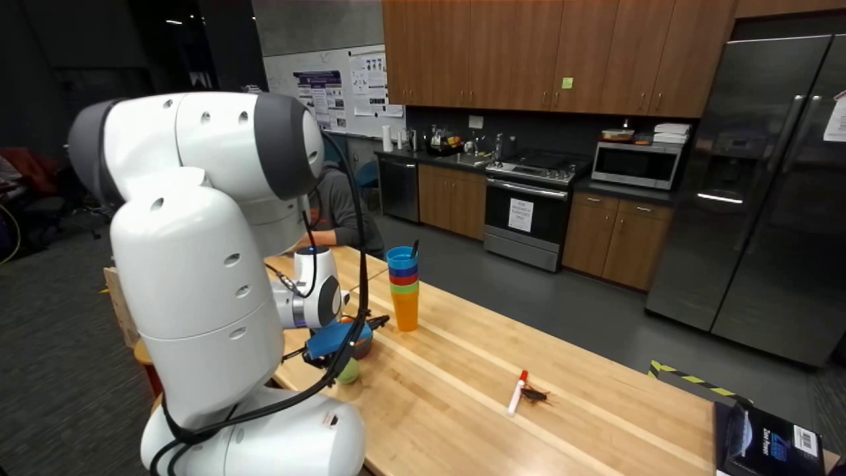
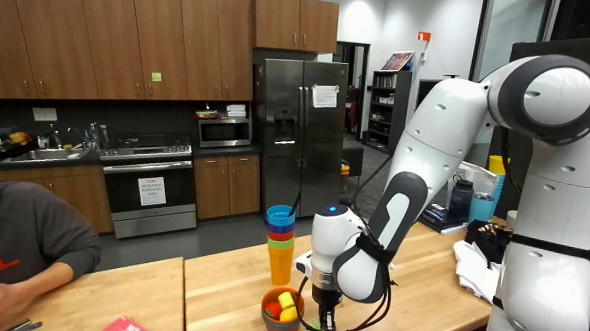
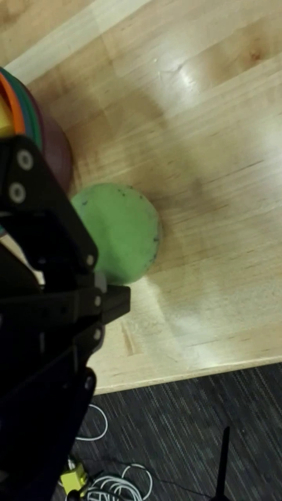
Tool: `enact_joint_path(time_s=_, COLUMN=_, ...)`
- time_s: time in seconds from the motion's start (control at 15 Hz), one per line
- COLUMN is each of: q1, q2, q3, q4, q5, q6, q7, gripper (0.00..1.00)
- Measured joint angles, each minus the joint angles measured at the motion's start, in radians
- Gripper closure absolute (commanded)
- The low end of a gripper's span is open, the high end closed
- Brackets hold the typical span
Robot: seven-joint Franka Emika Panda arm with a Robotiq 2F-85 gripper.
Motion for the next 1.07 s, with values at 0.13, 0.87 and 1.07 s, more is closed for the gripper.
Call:
enact_joint_path(time_s=0.13, q1=-0.001, q2=0.014, q3=0.02, q4=0.0, q5=0.034, q6=0.043, q7=-0.008, gripper=1.0)
enact_joint_path(time_s=0.87, q1=-0.046, q2=0.09, q3=-0.007, q4=0.001, q5=0.177, q6=0.202, q7=-0.1, gripper=1.0)
enact_joint_path(time_s=1.07, q1=-0.076, q2=0.102, q3=-0.048, q4=0.001, q5=0.176, q6=0.239, q7=-0.115, gripper=1.0)
